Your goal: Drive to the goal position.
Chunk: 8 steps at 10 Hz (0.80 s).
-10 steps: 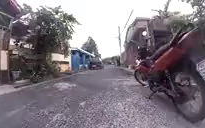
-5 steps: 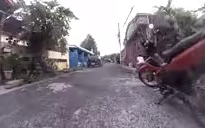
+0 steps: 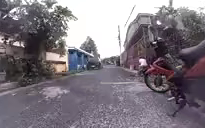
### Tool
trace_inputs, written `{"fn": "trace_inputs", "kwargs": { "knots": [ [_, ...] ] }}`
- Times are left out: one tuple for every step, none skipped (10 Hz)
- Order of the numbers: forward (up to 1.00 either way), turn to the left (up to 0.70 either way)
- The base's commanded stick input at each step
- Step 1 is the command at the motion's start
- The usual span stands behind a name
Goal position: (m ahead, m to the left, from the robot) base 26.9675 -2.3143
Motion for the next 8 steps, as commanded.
{"fn": "trace_inputs", "kwargs": {
  "knots": [
    [0.7,0.0],
    [0.7,0.0],
    [0.7,0.0],
    [0.7,0.0],
    [0.7,0.0],
    [0.7,0.0],
    [0.7,0.0],
    [0.7,0.0]
  ]
}}
